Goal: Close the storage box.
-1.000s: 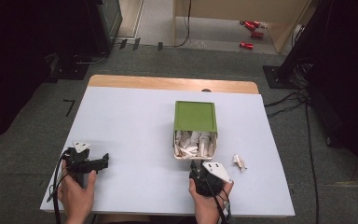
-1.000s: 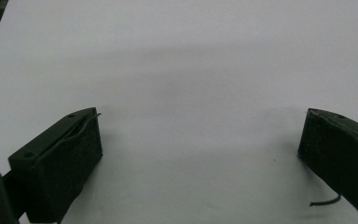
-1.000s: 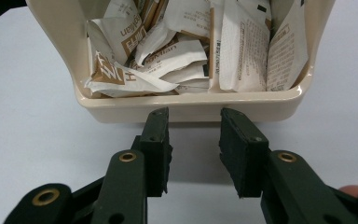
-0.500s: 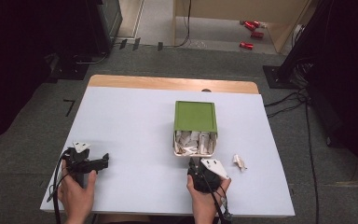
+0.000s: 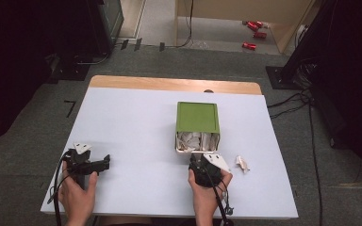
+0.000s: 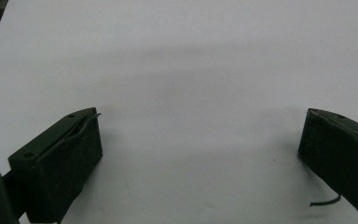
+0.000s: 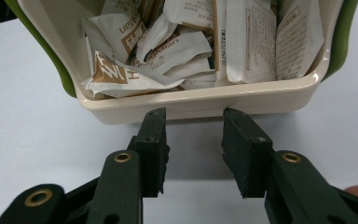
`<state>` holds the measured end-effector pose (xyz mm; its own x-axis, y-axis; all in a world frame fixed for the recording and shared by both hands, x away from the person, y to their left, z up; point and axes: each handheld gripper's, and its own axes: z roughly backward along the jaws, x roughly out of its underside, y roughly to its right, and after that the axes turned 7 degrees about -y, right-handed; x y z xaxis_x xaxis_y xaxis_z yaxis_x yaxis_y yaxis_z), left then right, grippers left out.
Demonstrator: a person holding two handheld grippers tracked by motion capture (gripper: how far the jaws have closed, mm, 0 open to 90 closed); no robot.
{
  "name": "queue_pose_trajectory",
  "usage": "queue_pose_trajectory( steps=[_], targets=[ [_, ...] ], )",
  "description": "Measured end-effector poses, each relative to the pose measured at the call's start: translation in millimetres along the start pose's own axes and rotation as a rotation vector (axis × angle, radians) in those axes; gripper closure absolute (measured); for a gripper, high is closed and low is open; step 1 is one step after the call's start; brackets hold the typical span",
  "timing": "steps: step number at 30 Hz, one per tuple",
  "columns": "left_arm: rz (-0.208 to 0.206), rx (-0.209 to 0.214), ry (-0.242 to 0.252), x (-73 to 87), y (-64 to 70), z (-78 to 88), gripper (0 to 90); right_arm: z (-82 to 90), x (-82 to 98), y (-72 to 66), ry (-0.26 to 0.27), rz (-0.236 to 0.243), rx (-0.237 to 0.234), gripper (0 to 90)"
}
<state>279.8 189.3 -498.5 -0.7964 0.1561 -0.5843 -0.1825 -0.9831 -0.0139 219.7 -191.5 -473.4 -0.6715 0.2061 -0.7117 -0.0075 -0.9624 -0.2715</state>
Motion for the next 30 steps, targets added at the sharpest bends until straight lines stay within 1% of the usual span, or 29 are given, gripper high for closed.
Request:
queue_pose_trajectory(
  steps=[7, 12, 15, 17, 20, 21, 24, 26, 27, 28, 30],
  targets=[
    [0.000, 0.000, 0.000, 0.0, 0.0, 0.0, 0.0, -1.7, -3.4, -0.1, -0.011, -0.011, -0.001, 59.7],
    [0.000, 0.000, -0.001, 0.0, 0.0, 0.0, 0.0, -1.9, -2.3, -0.9, -0.008, 0.023, -0.006, 52.1],
    [0.000, 0.000, 0.000, 0.0, 0.0, 0.0, 0.0, 0.7, -2.3, -1.4, 0.006, 0.062, 0.015, 47.0],
    [0.000, 0.000, 0.000, 0.0, 0.0, 0.0, 0.0, 4.5, -3.8, -0.1, 0.007, 0.066, 0.008, 42.3],
    [0.000, 0.000, 0.000, 0.0, 0.0, 0.0, 0.0, 9.7, -6.7, 1.6, 0.010, 0.073, -0.005, 40.9],
    [0.000, 0.000, 0.000, 0.0, 0.0, 0.0, 0.0, 11.3, -7.5, 2.6, 0.024, 0.096, -0.007, 40.2],
    [0.000, 0.000, 0.000, 0.0, 0.0, 0.0, 0.0, 17.7, -11.0, 5.7, 0.056, 0.132, -0.019, 40.8],
    [0.000, 0.000, 0.000, 0.0, -0.1, 0.0, 0.0, 22.1, -14.0, 8.6, 0.075, 0.138, -0.038, 42.2],
    [0.001, 0.000, 0.000, 0.0, 0.0, 0.0, 0.0, 24.7, -15.3, 9.8, 0.082, 0.142, -0.039, 42.1],
    [-0.001, 0.000, -0.001, 0.0, -0.1, 0.0, 0.0, 27.8, -17.2, 11.3, 0.080, 0.144, -0.033, 42.6],
    [-0.001, 0.000, 0.000, 0.1, -0.1, 0.0, 0.0, 32.1, -20.2, 13.7, 0.077, 0.139, -0.044, 42.2]
  ],
)
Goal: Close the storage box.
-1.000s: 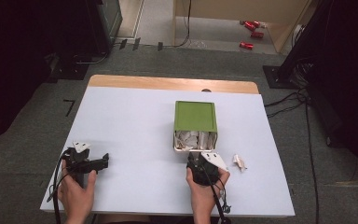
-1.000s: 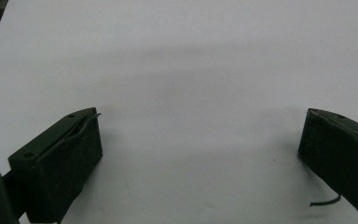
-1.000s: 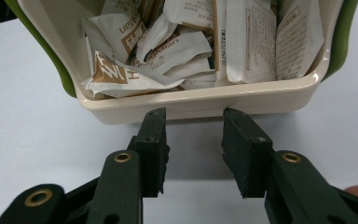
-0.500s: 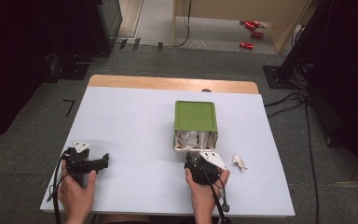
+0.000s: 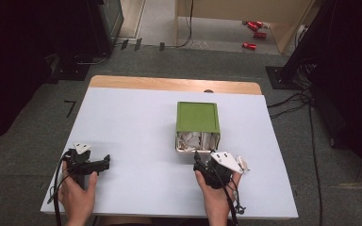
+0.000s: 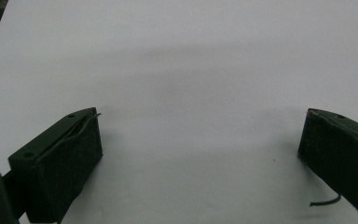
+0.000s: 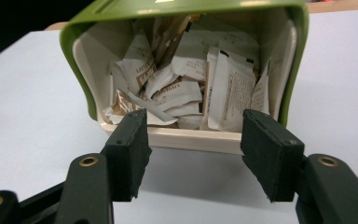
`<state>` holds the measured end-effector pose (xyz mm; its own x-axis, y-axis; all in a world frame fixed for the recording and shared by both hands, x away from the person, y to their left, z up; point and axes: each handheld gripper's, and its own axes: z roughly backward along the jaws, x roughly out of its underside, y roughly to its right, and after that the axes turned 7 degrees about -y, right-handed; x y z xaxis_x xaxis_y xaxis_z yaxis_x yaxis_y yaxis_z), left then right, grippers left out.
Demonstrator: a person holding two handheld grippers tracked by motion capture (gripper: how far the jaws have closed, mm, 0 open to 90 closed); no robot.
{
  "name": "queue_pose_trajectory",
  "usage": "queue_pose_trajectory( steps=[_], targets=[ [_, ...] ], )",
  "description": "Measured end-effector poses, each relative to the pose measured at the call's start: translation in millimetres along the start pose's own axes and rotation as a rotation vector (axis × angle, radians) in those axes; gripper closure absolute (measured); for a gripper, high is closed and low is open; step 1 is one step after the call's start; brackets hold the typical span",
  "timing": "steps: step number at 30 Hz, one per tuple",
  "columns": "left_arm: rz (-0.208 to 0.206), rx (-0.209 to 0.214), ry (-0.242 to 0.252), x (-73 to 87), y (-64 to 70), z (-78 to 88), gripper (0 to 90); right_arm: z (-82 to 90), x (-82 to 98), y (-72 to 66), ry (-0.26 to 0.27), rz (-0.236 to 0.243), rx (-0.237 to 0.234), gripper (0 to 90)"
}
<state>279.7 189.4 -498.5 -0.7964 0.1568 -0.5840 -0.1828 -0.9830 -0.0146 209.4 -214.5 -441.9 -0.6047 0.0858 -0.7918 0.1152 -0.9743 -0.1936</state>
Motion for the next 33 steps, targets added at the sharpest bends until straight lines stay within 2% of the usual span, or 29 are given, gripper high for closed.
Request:
queue_pose_trajectory(
  steps=[2, 5, 11, 13, 14, 18, 20, 33],
  targets=[
    [0.000, 0.000, 0.000, 0.0, 0.0, 0.0, 0.0, 4.9, -3.4, 1.6, -0.004, 0.008, -0.021, 41.3],
    [0.000, 0.000, 0.000, 0.0, 0.0, 0.0, 0.0, 13.0, -8.8, 1.6, -0.013, 0.032, -0.018, 38.4],
    [0.000, 0.000, 0.000, 0.0, 0.0, 0.0, 0.0, 26.4, -16.9, 8.3, -0.013, 0.028, -0.028, 29.7],
    [0.000, 0.000, 0.000, 0.0, 0.0, 0.0, 0.0, 30.6, -17.6, 11.3, -0.016, 0.063, -0.045, 23.8],
    [0.000, 0.000, 0.000, 0.0, 0.0, 0.0, 0.0, 32.7, -18.4, 12.5, -0.009, 0.063, -0.048, 23.2],
    [0.000, 0.000, 0.000, 0.0, 0.0, 0.0, 0.0, 39.0, -21.8, 17.7, -0.002, 0.056, -0.005, 14.5],
    [0.000, 0.000, 0.000, 0.0, 0.1, 0.0, 0.0, 42.3, -23.8, 20.2, 0.003, 0.054, 0.023, 14.1],
    [0.000, 0.000, 0.000, 0.0, 0.1, 0.0, 0.0, 58.2, -29.3, 43.7, 0.013, 0.040, 0.060, 14.1]
  ],
)
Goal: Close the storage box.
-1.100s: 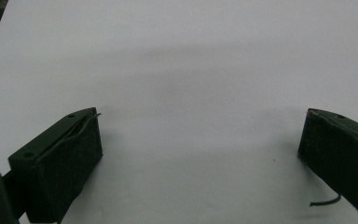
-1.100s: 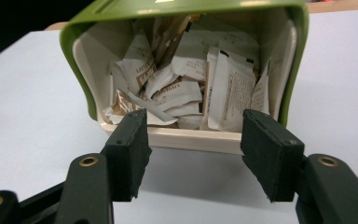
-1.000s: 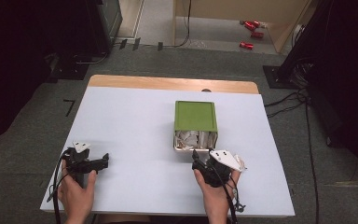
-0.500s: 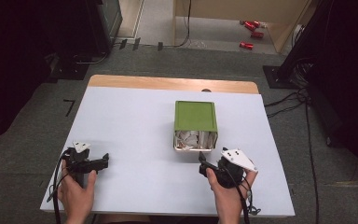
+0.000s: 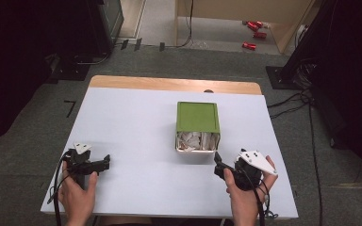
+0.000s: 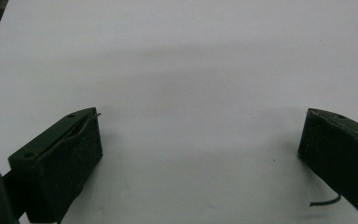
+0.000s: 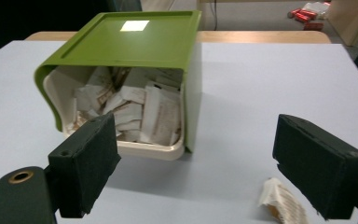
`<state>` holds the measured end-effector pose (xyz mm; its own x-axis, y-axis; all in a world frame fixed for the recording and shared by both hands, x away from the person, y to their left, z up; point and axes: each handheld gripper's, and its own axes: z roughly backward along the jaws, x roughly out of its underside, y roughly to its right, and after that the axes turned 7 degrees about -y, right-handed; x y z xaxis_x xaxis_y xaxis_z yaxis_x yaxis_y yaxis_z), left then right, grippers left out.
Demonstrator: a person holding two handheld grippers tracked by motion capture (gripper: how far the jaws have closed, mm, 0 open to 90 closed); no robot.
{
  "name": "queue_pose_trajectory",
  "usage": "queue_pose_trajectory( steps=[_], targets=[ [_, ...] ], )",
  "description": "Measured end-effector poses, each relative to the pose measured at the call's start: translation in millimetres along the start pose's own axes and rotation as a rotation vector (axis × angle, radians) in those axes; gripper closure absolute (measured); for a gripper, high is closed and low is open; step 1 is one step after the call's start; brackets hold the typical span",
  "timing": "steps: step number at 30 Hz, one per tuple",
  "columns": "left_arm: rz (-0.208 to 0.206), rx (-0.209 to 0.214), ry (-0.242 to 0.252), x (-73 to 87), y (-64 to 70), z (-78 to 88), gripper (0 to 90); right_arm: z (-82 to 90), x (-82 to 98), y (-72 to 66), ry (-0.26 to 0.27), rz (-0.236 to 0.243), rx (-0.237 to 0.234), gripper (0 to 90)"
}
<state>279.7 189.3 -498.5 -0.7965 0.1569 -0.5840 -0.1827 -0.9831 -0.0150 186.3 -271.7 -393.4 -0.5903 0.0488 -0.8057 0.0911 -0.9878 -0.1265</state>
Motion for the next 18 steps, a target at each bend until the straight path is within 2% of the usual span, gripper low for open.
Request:
queue_pose_trajectory(
  steps=[18],
  targets=[
    [0.000, 0.000, 0.000, 0.0, 0.0, 0.0, 0.0, 1.3, 12.7, 40.0, -0.011, -0.032, 0.057, 14.2]
  ],
)
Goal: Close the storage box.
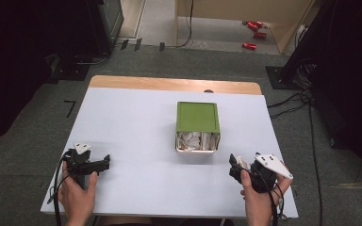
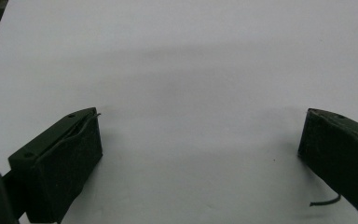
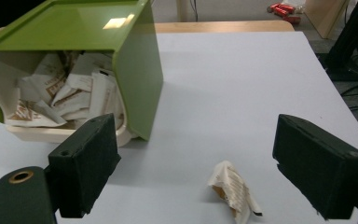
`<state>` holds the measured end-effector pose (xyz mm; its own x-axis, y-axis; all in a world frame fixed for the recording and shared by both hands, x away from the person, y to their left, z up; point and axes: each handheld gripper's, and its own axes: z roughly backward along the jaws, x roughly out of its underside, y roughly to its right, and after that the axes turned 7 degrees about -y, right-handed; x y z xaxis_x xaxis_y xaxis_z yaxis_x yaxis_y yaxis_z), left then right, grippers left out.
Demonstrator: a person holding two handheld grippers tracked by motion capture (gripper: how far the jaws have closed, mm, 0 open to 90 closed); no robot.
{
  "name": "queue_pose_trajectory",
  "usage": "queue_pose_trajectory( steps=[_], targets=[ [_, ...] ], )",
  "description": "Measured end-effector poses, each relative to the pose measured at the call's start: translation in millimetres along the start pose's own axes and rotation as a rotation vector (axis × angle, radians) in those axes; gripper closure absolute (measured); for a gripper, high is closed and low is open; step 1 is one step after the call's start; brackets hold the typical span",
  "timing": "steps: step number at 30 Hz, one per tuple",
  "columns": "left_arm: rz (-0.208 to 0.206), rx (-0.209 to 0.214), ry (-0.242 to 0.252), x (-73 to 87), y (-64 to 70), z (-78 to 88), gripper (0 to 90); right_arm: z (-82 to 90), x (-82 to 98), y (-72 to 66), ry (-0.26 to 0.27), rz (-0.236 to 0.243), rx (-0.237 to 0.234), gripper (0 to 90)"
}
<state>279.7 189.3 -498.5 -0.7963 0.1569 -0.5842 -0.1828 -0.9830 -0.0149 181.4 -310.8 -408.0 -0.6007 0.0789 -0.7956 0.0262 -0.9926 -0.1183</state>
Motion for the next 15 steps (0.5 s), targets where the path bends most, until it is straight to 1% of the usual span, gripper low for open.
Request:
queue_pose_trajectory(
  steps=[5, 12, 15],
  targets=[
    [0.000, 0.000, 0.000, 0.0, 0.0, 0.0, 0.0, -2.0, 5.4, 11.7, -0.006, -0.006, 0.019, 14.3],
    [0.000, 0.000, 0.000, 0.0, 0.0, 0.0, 0.0, -5.6, 13.7, 26.5, -0.027, -0.026, 0.037, 14.5],
    [0.001, 0.000, 0.000, 0.0, 0.1, 0.0, 0.0, -7.4, 17.4, 32.3, -0.033, -0.025, 0.046, 14.5]
  ],
)
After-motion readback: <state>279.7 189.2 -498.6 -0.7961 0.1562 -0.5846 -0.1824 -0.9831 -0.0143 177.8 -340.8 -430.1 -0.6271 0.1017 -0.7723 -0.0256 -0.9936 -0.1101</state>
